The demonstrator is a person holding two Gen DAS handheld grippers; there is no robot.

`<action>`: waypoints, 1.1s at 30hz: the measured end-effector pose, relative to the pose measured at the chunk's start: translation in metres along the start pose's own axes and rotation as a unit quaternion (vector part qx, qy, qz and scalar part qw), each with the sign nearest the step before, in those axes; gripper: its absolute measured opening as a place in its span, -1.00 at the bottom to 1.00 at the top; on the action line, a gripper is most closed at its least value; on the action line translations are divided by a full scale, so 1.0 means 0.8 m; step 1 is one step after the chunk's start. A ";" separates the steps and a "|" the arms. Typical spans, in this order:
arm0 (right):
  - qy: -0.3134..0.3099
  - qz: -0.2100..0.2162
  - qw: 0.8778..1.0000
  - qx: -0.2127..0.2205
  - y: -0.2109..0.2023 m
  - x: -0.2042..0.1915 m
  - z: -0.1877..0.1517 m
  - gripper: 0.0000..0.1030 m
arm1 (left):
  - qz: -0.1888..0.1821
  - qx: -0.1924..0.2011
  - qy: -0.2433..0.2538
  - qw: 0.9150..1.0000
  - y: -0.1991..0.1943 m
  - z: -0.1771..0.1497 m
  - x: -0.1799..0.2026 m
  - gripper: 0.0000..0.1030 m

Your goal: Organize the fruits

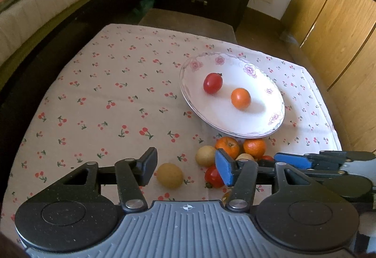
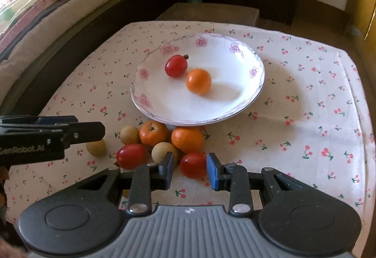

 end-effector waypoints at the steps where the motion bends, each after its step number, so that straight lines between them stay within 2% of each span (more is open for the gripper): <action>1: -0.001 -0.002 1.000 -0.003 0.003 0.000 -0.001 -0.38 | 0.000 -0.001 -0.001 1.000 0.001 0.000 -0.001 0.23; 9: -0.001 -0.016 1.000 -0.017 0.010 0.007 -0.007 -0.42 | 0.000 -0.014 -0.008 1.000 0.011 -0.005 -0.001 0.24; 12: -0.003 -0.008 1.000 -0.020 0.008 0.003 -0.010 -0.42 | -0.001 -0.016 -0.002 1.000 0.013 -0.006 0.002 0.23; 17: 0.003 -0.007 1.000 -0.014 -0.001 0.007 -0.010 -0.42 | 0.001 -0.024 0.007 1.000 0.022 -0.010 0.004 0.06; 19: 0.007 -0.006 1.000 -0.012 -0.006 0.011 -0.012 -0.42 | 0.009 -0.021 0.016 1.000 0.022 -0.011 0.004 -0.01; 23: 0.012 -0.006 1.000 -0.012 -0.010 0.015 -0.016 -0.42 | 0.021 -0.023 0.019 0.999 0.023 -0.015 0.001 0.00; 29: 0.011 -0.003 1.000 -0.009 -0.012 0.012 -0.016 -0.42 | 0.049 -0.030 0.026 0.998 0.032 -0.019 -0.005 0.12; 31: 0.012 -0.002 1.000 -0.010 -0.013 0.012 -0.016 -0.42 | 0.050 -0.044 0.019 0.998 0.042 -0.024 -0.008 0.05; 33: 0.013 -0.002 1.000 -0.010 -0.014 0.013 -0.016 -0.42 | 0.051 -0.040 0.015 0.998 0.043 -0.023 -0.009 0.02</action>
Point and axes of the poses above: each gripper's, at about its wrist camera, not at the fingertips, and y roughly the way its jaws point, x to its right, z to its top, the point moved 9 cm from there along y, roughly the way its jaws point, and after that the axes turned 3 degrees about z, right-handed, at the moved point
